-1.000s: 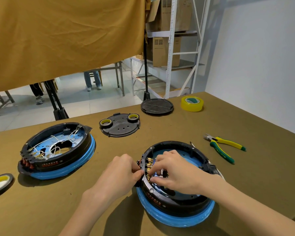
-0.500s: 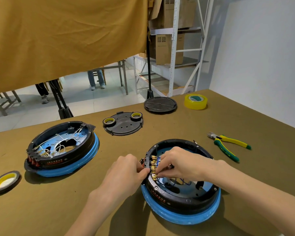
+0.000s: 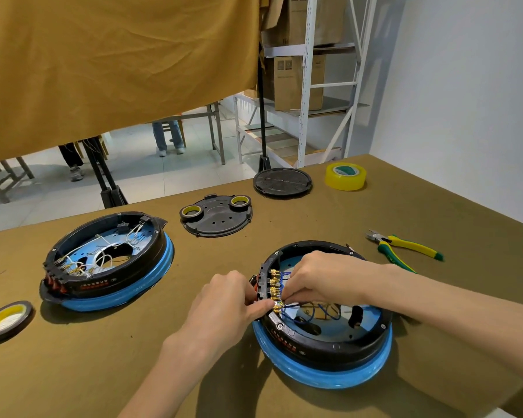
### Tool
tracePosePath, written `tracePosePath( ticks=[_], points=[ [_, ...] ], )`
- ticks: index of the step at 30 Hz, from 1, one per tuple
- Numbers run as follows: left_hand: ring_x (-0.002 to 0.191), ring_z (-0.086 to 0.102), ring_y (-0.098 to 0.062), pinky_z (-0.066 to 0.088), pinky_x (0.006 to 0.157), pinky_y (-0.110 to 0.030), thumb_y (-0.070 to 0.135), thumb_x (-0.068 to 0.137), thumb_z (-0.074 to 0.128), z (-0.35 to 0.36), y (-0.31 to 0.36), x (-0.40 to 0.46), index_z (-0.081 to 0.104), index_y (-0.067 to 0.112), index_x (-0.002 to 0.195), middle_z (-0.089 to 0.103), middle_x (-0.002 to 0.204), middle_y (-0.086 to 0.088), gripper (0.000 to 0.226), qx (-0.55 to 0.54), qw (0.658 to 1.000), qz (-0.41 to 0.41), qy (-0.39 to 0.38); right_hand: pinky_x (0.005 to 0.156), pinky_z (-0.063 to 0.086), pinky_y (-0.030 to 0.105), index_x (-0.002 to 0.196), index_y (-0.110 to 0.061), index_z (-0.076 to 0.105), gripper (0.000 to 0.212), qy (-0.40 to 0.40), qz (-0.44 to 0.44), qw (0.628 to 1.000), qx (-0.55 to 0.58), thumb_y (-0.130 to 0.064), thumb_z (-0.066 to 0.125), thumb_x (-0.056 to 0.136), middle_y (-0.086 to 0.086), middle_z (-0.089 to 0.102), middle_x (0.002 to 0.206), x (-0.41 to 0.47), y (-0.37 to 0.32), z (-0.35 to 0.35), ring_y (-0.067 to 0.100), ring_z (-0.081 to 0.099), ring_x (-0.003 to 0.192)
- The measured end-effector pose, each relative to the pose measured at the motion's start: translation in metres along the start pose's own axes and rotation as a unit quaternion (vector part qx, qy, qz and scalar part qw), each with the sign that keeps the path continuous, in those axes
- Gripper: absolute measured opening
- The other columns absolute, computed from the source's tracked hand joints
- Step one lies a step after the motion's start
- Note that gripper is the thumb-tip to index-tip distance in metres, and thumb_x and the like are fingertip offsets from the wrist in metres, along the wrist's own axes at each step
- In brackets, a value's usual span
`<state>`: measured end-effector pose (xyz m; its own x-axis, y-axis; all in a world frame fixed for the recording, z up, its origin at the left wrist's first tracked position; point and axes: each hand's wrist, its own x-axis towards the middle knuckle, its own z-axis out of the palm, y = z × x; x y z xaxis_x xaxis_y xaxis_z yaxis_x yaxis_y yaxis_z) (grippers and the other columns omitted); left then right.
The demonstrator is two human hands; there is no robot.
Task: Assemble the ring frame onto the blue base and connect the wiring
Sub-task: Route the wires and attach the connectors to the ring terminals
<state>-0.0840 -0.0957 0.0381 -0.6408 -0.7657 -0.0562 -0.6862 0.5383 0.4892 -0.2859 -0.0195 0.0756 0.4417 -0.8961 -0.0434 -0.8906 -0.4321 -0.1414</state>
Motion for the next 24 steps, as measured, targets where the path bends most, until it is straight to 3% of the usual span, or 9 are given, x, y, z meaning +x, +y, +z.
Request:
tracePosePath(
  ticks=[3,5,10,14,18,24],
  points=[
    [0.056,0.053,-0.016,0.046,0.051,-0.032,0.062,0.089,0.064,-0.001,0.001,-0.001,0.079,0.023,0.089,0.067,0.066,0.001,0.042,0.014,1.000,0.004,0.000,0.082,0.054,0.033,0.115,-0.017,0.077,0.023,0.008,0.016,1.000,0.005,-0.026,0.059,0.104,0.000,0.076,0.099,0.001,-0.001,0.004,0.014,0.070,0.089],
    [0.051,0.042,-0.013,0.034,0.048,-0.025,0.061,0.091,0.063,-0.001,0.003,-0.003,0.078,0.024,0.087,0.057,0.059,0.002,0.040,0.025,1.000,0.001,0.003,0.082,0.054,0.033,0.114,-0.017,0.077,0.022,0.015,0.024,1.000,0.012,-0.026,0.059,0.104,-0.001,0.076,0.098,0.001,-0.002,0.007,0.013,0.069,0.088],
    [0.047,0.033,-0.012,0.025,0.045,-0.023,0.058,0.095,0.060,-0.005,0.006,-0.006,0.073,0.021,0.077,0.041,0.052,0.005,0.043,0.044,0.999,0.006,0.000,0.080,0.053,0.026,0.112,-0.017,0.078,0.021,0.028,0.041,0.998,0.034,-0.026,0.061,0.103,-0.003,0.075,0.097,0.000,-0.002,0.011,0.010,0.067,0.086],
    [0.045,0.036,-0.011,0.025,0.044,-0.021,0.054,0.099,0.057,-0.008,0.008,-0.008,0.069,0.020,0.073,0.043,0.052,0.007,0.044,0.056,0.998,0.018,-0.006,0.075,0.044,0.008,0.113,-0.018,0.078,0.020,0.042,0.044,0.996,0.064,-0.026,0.062,0.102,-0.005,0.075,0.100,0.000,-0.002,0.015,0.005,0.067,0.088],
    [0.044,0.036,-0.011,0.023,0.044,-0.019,0.053,0.100,0.056,-0.008,0.009,-0.010,0.061,0.023,0.067,0.041,0.051,0.007,0.046,0.061,0.998,0.022,-0.005,0.075,0.041,0.003,0.112,-0.017,0.078,0.019,0.043,0.048,0.994,0.093,-0.024,0.064,0.101,-0.007,0.074,0.099,-0.001,0.001,0.015,-0.005,0.058,0.081],
    [0.046,0.039,-0.009,0.027,0.045,-0.019,0.055,0.099,0.055,-0.004,0.008,-0.007,0.076,0.026,0.089,0.049,0.055,0.007,0.037,0.047,0.999,0.024,-0.014,0.076,0.041,0.002,0.114,-0.017,0.078,0.020,0.041,0.055,0.991,0.114,-0.022,0.065,0.101,-0.011,0.073,0.099,-0.003,0.003,0.014,-0.013,0.056,0.077]
  ],
)
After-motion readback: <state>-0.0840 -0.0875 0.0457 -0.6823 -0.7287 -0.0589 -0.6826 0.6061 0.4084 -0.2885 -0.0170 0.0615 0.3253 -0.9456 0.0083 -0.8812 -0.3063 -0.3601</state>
